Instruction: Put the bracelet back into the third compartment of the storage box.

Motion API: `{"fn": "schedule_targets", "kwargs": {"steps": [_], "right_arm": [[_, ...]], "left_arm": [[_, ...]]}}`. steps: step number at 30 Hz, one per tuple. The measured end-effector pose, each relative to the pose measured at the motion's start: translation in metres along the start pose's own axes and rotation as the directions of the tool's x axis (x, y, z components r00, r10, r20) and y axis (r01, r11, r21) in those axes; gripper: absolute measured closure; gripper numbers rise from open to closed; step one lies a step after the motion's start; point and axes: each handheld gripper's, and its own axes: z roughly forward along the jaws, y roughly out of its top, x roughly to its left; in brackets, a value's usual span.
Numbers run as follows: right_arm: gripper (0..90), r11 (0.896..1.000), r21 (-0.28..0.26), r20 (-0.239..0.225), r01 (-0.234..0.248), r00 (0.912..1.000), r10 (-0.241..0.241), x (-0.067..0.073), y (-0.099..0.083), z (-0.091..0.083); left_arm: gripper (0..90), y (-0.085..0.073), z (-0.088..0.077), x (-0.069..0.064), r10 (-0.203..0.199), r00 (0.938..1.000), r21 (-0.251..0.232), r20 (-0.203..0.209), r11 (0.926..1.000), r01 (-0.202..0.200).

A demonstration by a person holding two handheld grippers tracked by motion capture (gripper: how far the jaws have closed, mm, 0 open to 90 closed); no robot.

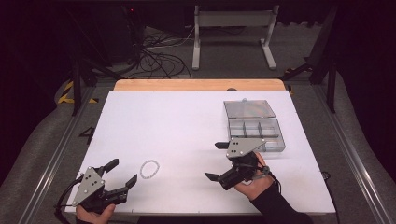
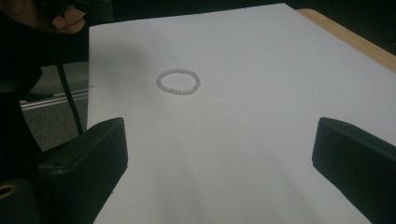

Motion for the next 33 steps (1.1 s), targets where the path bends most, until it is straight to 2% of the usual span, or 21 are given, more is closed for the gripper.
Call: {"fn": "schedule_targets", "kwargs": {"steps": [9,14,17,19,25,28,33], "right_arm": [[2.7,1.0,-0.014,-0.045,-0.024,0.9987,0.024,0.0,0.006,0.009],[4.3,1.0,-0.01,-0.041,0.0,0.9992,-0.001,0.001,0.007,0.014],[7.3,1.0,0.012,-0.02,0.008,0.9998,-0.008,0.003,0.009,0.017],[8.9,1.0,0.001,0.0,0.001,1.0,-0.001,0.004,0.01,0.019],[12.2,0.999,-0.017,-0.051,-0.032,0.9982,0.031,0.003,0.016,0.033],[14.3,0.999,-0.022,-0.062,-0.038,0.9974,0.037,0.001,0.018,0.043],[17.5,0.999,-0.016,-0.08,-0.046,0.9958,0.045,0.001,0.021,0.058]], "left_arm": [[20.7,-0.001,0.0,0.001,0.002,1.0,0.005,-0.003,1.0,-0.002],[20.6,-0.001,-0.001,0.0,0.005,1.0,0.002,-0.006,1.0,-0.005],[20.6,-0.001,-0.002,0.0,0.002,1.0,-0.001,-0.009,1.0,-0.002],[20.6,-0.001,-0.003,0.0,0.0,1.0,0.0,-0.008,1.0,0.0],[20.6,-0.002,-0.004,0.001,-0.003,0.9999,-0.002,-0.012,1.0,0.003],[20.6,-0.002,-0.005,0.002,0.003,0.9999,-0.004,-0.012,1.0,-0.003],[20.6,-0.002,-0.005,0.003,-0.01,0.9999,-0.008,-0.006,0.9999,0.01]]}}
